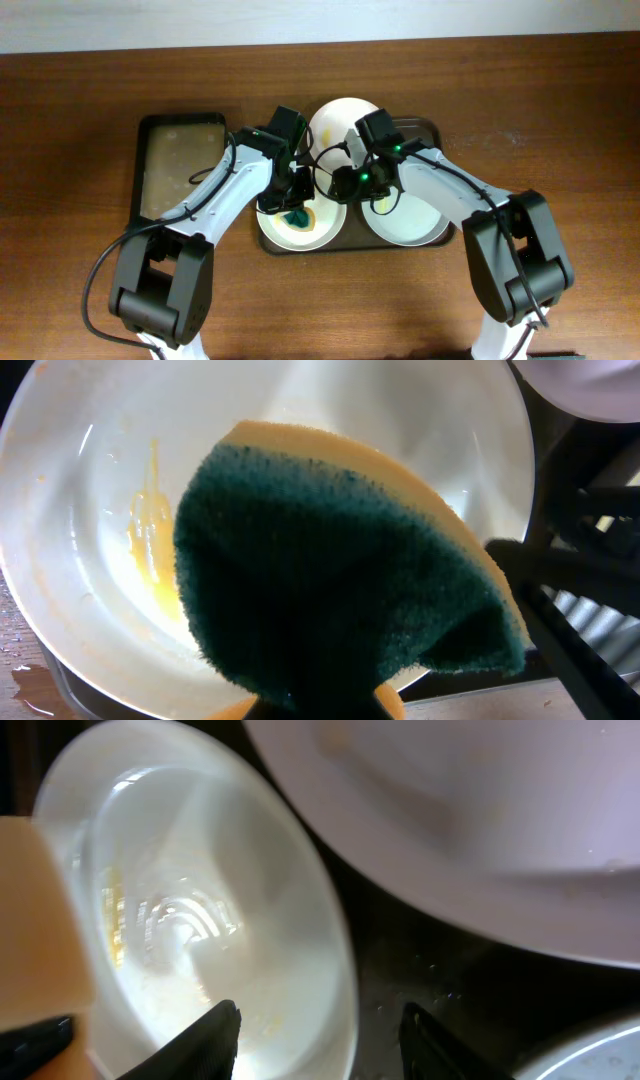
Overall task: Clean dirty plates on tray and stack at the side
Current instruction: 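Grip the white plate rim with the right gripper to hold it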
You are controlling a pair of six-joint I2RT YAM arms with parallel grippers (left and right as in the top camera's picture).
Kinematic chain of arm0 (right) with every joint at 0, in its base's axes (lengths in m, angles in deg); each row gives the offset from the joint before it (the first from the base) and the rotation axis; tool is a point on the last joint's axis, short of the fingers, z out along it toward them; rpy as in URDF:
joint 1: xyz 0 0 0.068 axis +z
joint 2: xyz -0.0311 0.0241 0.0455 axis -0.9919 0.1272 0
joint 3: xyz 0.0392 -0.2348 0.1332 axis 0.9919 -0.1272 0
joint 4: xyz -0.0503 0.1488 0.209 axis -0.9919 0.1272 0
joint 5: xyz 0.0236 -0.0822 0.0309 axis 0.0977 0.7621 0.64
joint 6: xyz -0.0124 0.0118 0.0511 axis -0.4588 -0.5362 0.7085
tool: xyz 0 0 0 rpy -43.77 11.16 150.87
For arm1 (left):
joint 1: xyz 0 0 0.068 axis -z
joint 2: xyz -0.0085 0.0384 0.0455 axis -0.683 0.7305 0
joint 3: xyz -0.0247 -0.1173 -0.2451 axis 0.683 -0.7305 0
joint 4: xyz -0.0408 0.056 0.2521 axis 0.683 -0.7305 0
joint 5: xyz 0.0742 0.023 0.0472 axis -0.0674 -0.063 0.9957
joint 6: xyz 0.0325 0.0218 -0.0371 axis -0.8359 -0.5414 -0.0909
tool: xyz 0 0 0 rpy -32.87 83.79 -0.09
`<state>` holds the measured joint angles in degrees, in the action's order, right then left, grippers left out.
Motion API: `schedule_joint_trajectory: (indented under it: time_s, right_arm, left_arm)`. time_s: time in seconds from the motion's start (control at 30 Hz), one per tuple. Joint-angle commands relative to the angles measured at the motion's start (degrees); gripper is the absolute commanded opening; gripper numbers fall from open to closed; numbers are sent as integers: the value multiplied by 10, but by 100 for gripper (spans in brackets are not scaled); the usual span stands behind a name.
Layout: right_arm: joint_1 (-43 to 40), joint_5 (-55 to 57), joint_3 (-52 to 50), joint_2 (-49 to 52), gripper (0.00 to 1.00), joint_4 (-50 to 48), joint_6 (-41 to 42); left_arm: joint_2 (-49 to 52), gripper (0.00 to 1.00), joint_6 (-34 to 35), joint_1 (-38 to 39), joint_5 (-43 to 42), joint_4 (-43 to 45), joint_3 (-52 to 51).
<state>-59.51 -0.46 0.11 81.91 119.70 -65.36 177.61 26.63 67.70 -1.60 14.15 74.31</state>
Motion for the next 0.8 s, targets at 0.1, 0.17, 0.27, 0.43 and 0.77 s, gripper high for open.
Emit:
schedule_joint_trajectory:
  time_s: [0.1,0.17,0.27,0.43,0.77]
  right_arm:
    - [5,27,4,17,49,-1,14]
    - [5,27,4,17,45,-1,14]
    - [5,27,1,17,36,-1,14]
    - [5,28,-8,17,22,-2,14]
    - [5,30,-21,17,10,-10,14]
  left_arm:
    - [3,0,3,0,11,6,1]
    - [3,0,3,0,16,10,1]
    - [3,0,3,0,16,14,1]
    - [3,0,3,0,16,16,1]
    - [3,0,6,0,17,56,-6]
